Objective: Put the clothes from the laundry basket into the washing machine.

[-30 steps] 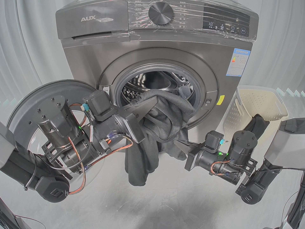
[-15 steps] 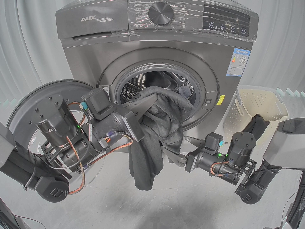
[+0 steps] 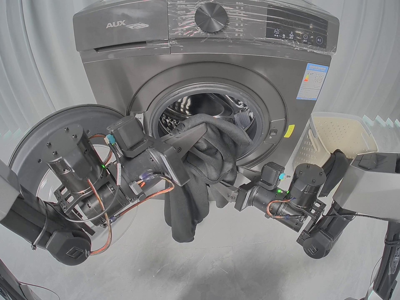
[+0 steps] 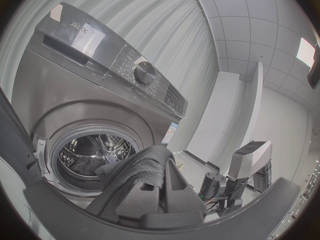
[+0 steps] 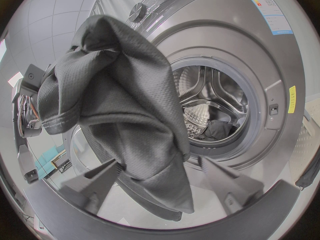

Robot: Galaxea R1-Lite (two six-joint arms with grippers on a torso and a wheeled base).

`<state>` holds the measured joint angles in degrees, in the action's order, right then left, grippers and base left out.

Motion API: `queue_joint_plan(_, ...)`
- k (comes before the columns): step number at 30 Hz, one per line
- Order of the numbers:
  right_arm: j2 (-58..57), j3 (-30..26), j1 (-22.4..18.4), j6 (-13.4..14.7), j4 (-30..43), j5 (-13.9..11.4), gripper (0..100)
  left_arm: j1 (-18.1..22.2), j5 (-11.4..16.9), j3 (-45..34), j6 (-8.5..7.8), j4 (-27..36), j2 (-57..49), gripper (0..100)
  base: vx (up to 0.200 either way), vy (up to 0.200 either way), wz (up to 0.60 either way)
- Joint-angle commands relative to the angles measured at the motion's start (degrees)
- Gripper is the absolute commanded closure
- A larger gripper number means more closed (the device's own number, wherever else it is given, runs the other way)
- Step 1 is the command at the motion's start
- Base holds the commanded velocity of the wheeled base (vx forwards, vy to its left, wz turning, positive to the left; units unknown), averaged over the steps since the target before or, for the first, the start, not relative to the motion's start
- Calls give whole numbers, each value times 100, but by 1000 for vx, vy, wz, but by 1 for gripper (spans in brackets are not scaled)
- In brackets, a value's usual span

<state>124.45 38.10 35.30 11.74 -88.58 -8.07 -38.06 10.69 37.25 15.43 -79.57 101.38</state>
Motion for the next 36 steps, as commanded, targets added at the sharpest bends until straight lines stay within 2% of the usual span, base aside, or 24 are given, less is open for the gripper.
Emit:
queue_joint_plan(1, 53, 22, 29, 4, -10, -2, 100, 0, 3, 27, 4, -6, 49, 100, 0, 0, 0)
queue_joint_plan(7, -220, -153, 82, 13, -10, -2, 100, 62, -14, 36, 4, -6, 75, 100, 0, 0, 0)
queue_joint_plan(11, -633, -654, 73, -58, -19, 7, 100, 255, -85, 124, 12, 3, 146, 100, 0, 0, 0)
queue_joint_plan(14, -1011, -1067, 82, -242, -10, 16, 100, 308, -94, 115, 12, 3, 154, 100, 0, 0, 0)
queue_joint_plan(17, -1266, -1384, 135, -269, -2, 25, 100, 317, -85, 107, 4, 3, 146, 100, 0, 0, 0)
queue_joint_plan(18, -1283, -1401, 135, -269, -2, 25, 100, 317, -85, 107, 4, 3, 146, 0, 0, 0, 0)
queue_joint_plan(23, -1477, -1621, 135, -269, -2, 51, 100, 325, -94, 63, 56, 38, 146, 0, 0, 0, 0)
queue_joint_plan(25, -1608, -1621, 64, -260, -2, 60, 100, 378, -111, -60, 100, 29, 146, 0, 0, 0, 0)
queue_joint_plan(29, -1758, -1604, -15, -269, -2, 60, 100, 405, -217, -263, 109, 20, 163, 0, 0, 0, 0)
queue_joint_plan(36, -1811, -1410, -24, -286, -2, 60, 100, 405, -217, -544, 91, -6, 286, 0, 0, 0, 0)
